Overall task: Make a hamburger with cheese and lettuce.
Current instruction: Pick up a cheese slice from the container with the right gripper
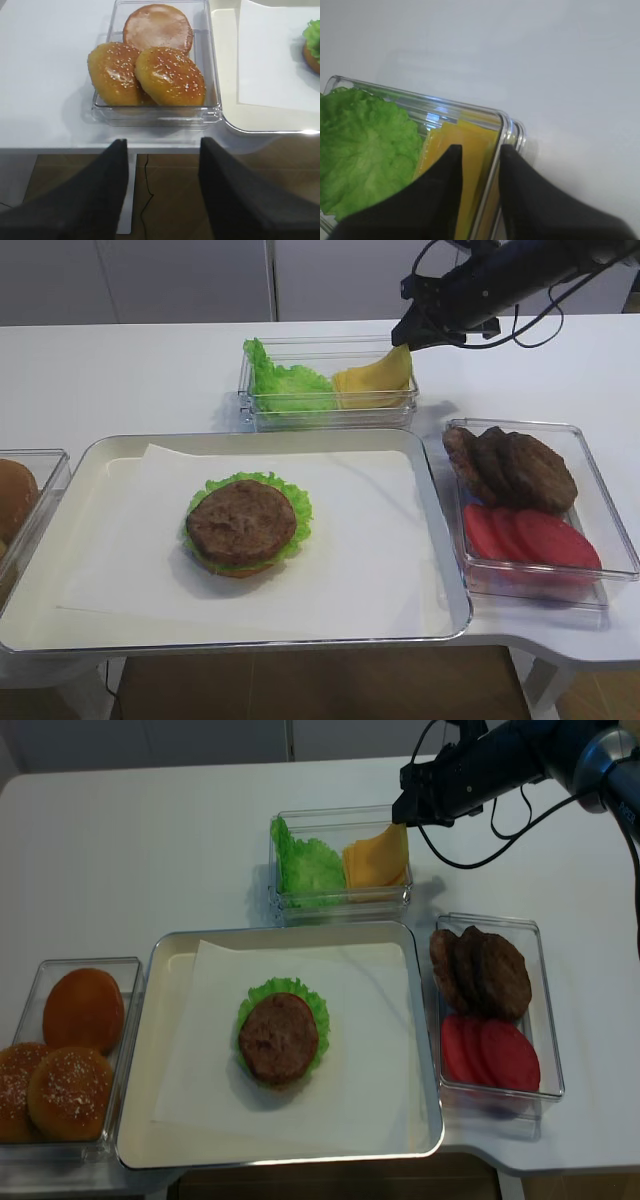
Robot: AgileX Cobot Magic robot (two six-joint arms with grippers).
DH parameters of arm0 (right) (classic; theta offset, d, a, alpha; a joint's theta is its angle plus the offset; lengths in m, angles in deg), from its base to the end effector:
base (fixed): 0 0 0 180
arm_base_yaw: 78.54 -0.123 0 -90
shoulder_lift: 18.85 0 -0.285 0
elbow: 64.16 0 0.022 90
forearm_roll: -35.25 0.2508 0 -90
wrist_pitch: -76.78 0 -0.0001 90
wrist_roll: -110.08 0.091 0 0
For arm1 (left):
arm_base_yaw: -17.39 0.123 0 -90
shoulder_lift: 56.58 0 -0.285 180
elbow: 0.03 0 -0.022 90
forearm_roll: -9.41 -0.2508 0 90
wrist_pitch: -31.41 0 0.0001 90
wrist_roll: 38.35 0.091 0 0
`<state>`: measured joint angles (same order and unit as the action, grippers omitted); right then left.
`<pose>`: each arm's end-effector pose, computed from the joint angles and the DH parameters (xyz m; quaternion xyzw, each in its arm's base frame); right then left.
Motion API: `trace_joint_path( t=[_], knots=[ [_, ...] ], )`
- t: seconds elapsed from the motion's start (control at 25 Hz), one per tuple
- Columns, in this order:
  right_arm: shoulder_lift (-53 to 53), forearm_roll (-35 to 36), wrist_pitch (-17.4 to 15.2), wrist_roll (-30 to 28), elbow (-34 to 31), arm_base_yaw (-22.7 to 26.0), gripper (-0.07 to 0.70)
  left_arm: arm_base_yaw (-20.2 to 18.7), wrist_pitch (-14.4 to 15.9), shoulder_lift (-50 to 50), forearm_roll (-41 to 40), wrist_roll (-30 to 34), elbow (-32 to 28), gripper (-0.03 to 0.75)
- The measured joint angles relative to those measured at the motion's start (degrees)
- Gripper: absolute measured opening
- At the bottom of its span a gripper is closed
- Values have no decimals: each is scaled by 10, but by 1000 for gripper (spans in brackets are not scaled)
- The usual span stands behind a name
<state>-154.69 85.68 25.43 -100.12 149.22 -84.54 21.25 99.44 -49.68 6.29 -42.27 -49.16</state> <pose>0.4913 0.1068 0.2324 -0.0991 0.8947 0.3328 0.2810 -0.0123 0.0038 0.2647 -0.0627 0.8806 0.0268 0.4688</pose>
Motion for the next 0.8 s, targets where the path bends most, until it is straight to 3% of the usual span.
trace_joint_path(
  t=[0.56,0.8],
  knots=[
    [-8,0,6,0,0,0,188,0,0,0,0,0,0,344],
    [-12,2,9,-2,1,0,139,0,0,0,0,0,0,344]
  ],
)
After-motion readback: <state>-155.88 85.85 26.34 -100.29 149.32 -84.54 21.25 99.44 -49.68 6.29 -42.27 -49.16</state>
